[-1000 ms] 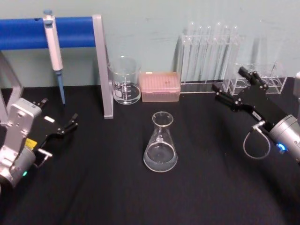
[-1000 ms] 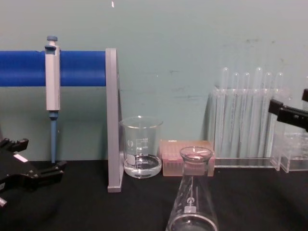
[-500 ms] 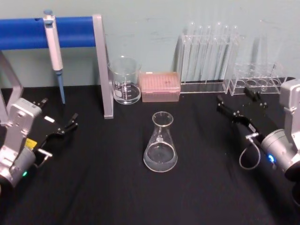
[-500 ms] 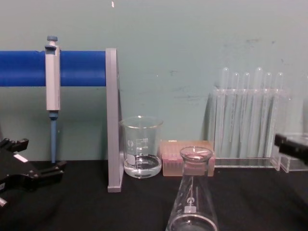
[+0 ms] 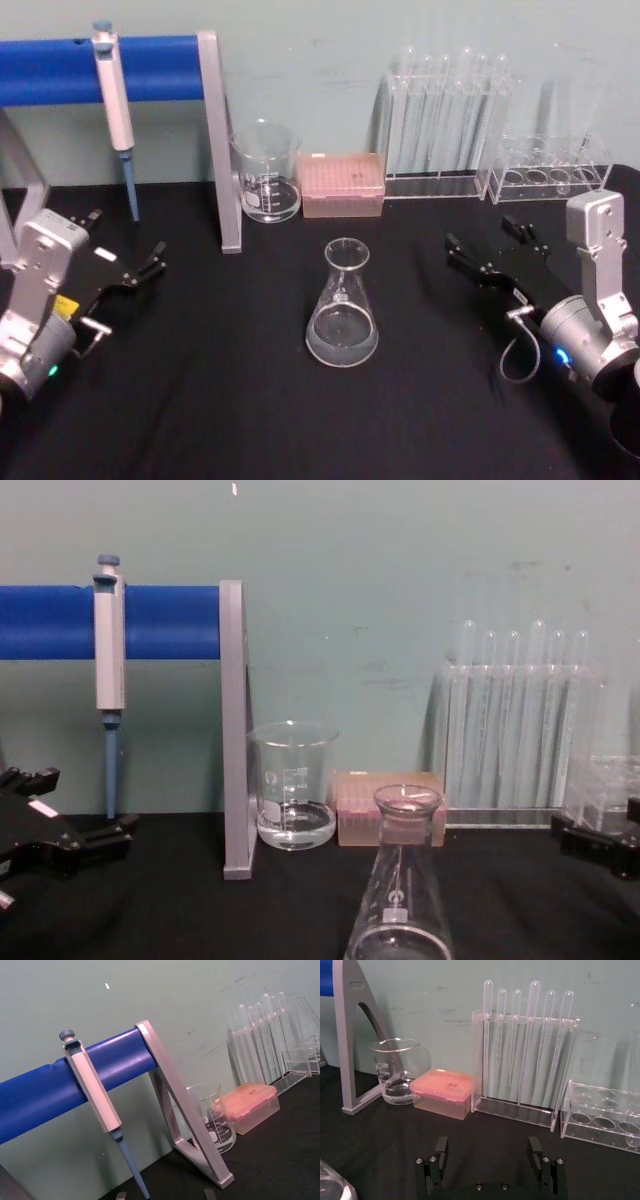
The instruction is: Grasp the erlenmeyer flask with one hand, shake it three times, then place it back.
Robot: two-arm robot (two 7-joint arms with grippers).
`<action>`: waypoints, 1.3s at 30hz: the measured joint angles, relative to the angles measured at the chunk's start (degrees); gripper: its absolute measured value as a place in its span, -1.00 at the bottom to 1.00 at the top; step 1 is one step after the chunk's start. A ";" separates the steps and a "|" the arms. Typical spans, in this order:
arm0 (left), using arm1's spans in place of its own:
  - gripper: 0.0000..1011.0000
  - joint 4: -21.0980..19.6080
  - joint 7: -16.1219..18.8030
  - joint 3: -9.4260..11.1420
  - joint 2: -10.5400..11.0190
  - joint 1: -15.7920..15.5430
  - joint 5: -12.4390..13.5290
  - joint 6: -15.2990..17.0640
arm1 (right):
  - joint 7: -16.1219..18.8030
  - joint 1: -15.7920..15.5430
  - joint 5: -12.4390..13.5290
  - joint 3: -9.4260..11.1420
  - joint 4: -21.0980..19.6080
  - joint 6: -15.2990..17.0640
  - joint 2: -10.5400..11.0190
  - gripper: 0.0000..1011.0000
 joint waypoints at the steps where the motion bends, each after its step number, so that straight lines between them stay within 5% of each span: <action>1: 0.98 0.00 0.00 0.00 0.00 0.01 0.00 0.00 | 0.04 -0.02 -0.12 0.02 0.00 0.08 -0.04 0.98; 39: 0.98 0.00 0.00 0.00 0.00 0.00 0.00 0.00 | 0.01 0.07 0.10 -0.09 0.11 0.01 0.00 0.98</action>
